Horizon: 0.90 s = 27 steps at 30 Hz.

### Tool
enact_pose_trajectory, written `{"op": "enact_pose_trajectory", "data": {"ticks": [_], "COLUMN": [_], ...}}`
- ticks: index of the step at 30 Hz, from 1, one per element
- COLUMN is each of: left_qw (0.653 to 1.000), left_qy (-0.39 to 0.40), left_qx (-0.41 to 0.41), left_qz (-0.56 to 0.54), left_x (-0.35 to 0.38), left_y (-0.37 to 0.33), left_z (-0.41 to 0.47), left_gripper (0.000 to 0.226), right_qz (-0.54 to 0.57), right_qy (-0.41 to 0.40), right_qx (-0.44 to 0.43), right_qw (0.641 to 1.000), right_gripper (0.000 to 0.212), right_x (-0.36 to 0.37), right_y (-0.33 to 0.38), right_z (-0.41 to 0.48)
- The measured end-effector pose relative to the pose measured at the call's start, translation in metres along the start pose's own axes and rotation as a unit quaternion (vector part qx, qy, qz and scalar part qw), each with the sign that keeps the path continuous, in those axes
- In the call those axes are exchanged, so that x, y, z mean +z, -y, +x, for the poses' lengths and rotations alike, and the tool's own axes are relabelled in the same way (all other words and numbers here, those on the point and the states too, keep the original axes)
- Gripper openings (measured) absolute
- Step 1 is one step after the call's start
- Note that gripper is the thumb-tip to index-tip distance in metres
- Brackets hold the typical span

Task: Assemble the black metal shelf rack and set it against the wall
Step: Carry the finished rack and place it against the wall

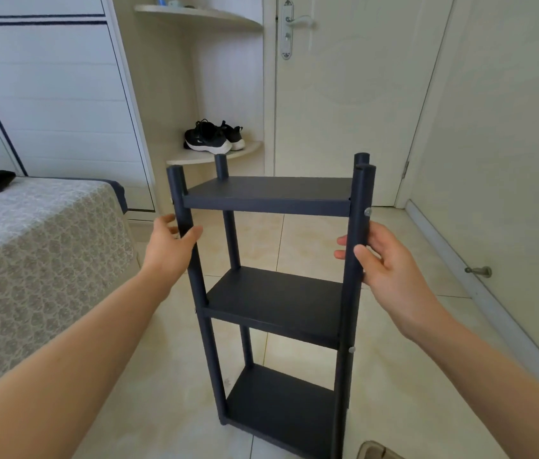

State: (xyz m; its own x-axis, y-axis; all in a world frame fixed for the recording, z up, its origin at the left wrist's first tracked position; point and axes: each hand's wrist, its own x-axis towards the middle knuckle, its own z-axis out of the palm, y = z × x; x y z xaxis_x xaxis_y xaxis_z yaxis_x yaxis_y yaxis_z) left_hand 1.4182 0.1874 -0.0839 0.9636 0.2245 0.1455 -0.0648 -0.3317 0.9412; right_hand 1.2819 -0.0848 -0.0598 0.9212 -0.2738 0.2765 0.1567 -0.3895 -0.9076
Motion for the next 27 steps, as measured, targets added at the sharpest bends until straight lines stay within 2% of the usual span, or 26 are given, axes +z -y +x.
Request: {"op": "enact_pose_trajectory", "data": {"ticks": [4,8,11,15,20,22,27], "left_qw": [0.996,0.988,0.991,0.995,0.994,0.994,0.991], "left_qy": [0.004,-0.006,-0.001,0.014,0.020,0.022,0.044], "left_qx": [0.038,0.074,0.068,0.003,-0.077,-0.091,-0.124], "left_qz": [-0.082,-0.133,-0.117,-0.096,-0.072,-0.054,-0.025], "left_x": [0.020,0.039,0.051,0.061,0.055,0.043,0.004], "left_y": [0.001,0.004,0.010,0.006,-0.040,-0.067,-0.148], "left_z": [0.031,0.069,0.091,0.100,0.103,0.108,0.112], "left_gripper": [0.022,0.005,0.004,0.005,0.008,0.010,0.010], "right_qz": [0.006,0.055,0.046,0.034,0.031,0.032,0.026], "right_qy": [0.004,-0.011,-0.026,-0.027,-0.025,-0.025,-0.017], "right_qx": [-0.008,0.004,0.016,0.089,0.198,0.220,0.273], "right_qw": [1.000,0.998,0.998,0.995,0.979,0.975,0.961], "right_gripper": [0.030,0.031,0.020,0.012,0.018,0.018,0.035], "right_x": [-0.003,-0.002,0.005,0.010,0.000,-0.006,-0.027], "right_y": [-0.015,-0.029,-0.040,-0.042,-0.006,0.016,0.089], "right_z": [0.048,0.111,0.150,0.176,0.192,0.199,0.216]}}
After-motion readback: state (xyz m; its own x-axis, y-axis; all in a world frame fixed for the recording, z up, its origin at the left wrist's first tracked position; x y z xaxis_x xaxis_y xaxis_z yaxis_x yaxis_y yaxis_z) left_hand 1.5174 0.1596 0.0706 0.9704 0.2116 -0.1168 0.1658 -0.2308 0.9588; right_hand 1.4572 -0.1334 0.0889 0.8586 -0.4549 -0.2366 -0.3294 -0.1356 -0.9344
